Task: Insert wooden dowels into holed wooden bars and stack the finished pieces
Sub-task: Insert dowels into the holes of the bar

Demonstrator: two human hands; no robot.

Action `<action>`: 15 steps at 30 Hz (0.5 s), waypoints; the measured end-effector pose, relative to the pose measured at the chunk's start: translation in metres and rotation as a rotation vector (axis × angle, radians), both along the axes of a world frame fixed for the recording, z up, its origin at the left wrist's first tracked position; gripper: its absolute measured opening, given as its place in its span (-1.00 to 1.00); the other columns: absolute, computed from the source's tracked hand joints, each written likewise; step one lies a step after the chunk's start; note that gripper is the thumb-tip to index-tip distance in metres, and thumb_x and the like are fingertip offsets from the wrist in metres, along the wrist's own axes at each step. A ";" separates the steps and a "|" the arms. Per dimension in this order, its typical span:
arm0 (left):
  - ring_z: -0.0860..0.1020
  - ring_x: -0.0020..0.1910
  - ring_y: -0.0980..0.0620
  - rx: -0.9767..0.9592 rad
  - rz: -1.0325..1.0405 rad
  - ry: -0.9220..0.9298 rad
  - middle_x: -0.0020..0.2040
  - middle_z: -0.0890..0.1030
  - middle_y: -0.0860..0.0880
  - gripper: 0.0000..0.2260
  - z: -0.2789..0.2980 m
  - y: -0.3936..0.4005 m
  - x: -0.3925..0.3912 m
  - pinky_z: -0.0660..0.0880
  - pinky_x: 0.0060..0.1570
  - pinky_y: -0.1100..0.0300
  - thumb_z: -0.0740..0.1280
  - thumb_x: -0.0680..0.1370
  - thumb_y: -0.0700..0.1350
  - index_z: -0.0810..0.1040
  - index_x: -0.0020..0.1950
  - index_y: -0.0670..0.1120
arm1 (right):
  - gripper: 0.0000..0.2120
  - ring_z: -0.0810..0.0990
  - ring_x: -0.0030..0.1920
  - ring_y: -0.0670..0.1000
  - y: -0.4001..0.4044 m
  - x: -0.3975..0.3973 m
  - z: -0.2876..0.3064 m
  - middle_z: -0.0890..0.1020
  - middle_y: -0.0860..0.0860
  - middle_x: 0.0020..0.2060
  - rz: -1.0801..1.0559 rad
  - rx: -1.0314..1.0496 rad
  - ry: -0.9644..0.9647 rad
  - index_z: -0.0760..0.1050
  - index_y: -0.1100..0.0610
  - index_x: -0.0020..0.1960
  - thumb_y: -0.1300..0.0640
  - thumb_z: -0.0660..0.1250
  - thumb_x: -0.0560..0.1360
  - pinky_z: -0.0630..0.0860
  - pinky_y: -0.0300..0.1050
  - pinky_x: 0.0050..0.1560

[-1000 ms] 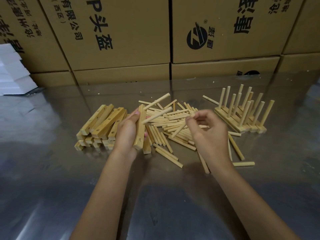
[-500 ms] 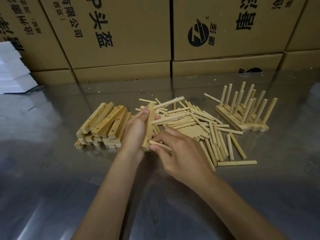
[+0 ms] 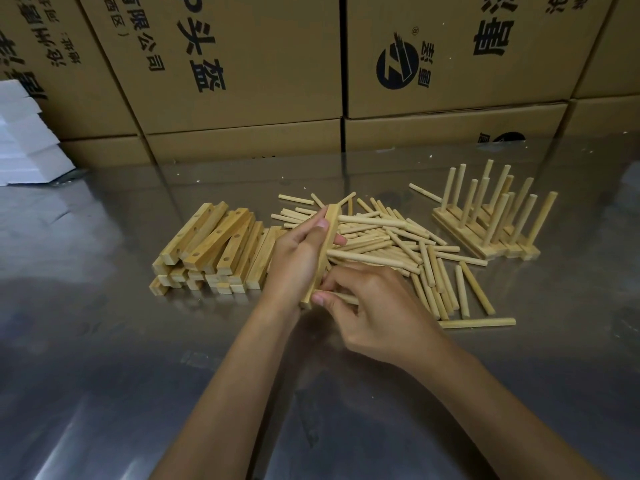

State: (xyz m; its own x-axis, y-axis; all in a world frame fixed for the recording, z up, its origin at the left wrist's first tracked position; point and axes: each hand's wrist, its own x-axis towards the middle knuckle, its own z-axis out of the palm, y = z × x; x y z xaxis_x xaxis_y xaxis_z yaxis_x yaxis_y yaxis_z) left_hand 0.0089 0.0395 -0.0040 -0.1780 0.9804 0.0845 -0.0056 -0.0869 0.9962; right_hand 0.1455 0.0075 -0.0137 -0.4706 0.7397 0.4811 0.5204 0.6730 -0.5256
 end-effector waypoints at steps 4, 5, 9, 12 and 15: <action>0.66 -0.02 -0.02 0.009 0.010 -0.011 -0.10 0.72 -0.01 -0.74 -0.003 0.001 0.002 0.59 -0.02 0.05 0.23 0.68 -0.02 0.57 0.33 0.12 | -0.86 0.54 -0.29 -0.09 0.002 0.000 -0.002 0.63 -0.09 -0.32 0.006 -0.118 0.081 0.62 0.06 -0.14 0.02 0.36 0.53 0.47 -0.03 -0.25; 0.65 -0.03 -0.03 0.015 0.013 -0.020 -0.10 0.72 -0.02 -0.75 -0.002 0.001 0.003 0.61 -0.04 0.03 0.23 0.67 -0.02 0.58 0.31 0.15 | -0.85 0.55 -0.30 -0.07 0.002 0.000 -0.002 0.63 -0.07 -0.34 0.005 -0.148 0.107 0.62 0.06 -0.16 0.03 0.37 0.53 0.47 -0.02 -0.26; 0.65 0.02 -0.12 0.032 0.005 -0.034 -0.07 0.71 -0.04 -0.77 -0.002 0.001 0.004 0.58 0.03 -0.16 0.23 0.68 -0.02 0.59 0.26 0.20 | -0.85 0.55 -0.33 -0.02 0.004 -0.001 -0.006 0.63 0.00 -0.35 0.001 -0.246 0.191 0.63 0.08 -0.16 0.04 0.39 0.53 0.49 0.04 -0.23; 0.64 -0.04 -0.07 0.051 0.004 -0.011 -0.07 0.72 -0.04 -0.75 0.001 0.001 0.002 0.57 -0.11 -0.02 0.23 0.68 -0.01 0.57 0.31 0.18 | -0.86 0.53 -0.36 0.01 0.004 -0.004 -0.004 0.63 0.07 -0.37 -0.007 -0.308 0.233 0.66 0.08 -0.17 0.04 0.43 0.51 0.47 -0.06 -0.31; 0.66 0.00 -0.08 0.065 0.060 -0.031 -0.09 0.72 -0.01 -0.76 0.002 0.001 -0.001 0.57 -0.15 -0.01 0.23 0.68 -0.02 0.57 0.30 0.17 | -0.90 0.44 -0.47 -0.18 0.005 -0.003 0.005 0.60 0.03 -0.43 -0.037 -0.396 0.315 0.69 0.03 -0.18 0.01 0.49 0.45 0.38 -0.29 -0.35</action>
